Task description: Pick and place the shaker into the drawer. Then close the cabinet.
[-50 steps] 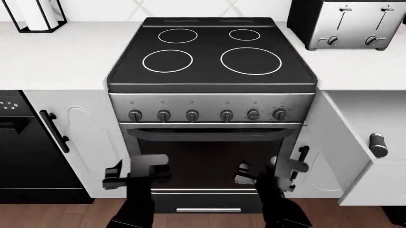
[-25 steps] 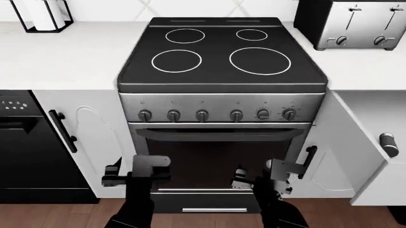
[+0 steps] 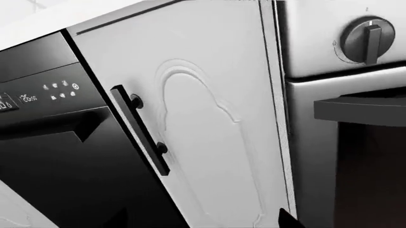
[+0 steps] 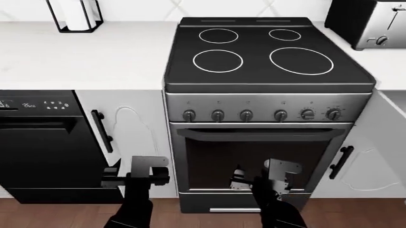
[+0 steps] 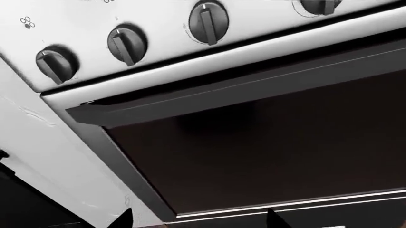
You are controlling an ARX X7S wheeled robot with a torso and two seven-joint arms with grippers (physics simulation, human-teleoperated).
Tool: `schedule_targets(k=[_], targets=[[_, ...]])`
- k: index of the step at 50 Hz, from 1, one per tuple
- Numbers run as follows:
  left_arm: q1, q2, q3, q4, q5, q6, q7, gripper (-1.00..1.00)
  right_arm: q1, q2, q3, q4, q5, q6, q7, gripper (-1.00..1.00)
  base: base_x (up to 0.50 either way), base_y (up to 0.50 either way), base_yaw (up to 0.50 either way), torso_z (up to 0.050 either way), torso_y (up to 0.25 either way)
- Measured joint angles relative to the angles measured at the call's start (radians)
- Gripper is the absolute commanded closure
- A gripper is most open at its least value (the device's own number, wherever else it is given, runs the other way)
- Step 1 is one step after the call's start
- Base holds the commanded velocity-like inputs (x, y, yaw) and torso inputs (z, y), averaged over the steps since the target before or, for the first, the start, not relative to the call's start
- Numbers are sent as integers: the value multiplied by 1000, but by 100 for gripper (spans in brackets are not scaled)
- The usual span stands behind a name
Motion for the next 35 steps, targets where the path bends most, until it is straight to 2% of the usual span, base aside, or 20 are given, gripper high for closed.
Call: schedule_targets(k=[35], targets=[[3,6,-18,0,31,-17,24,-100,2,-8,79,0,-74,5,-24,-100,0,500,0,0,0]])
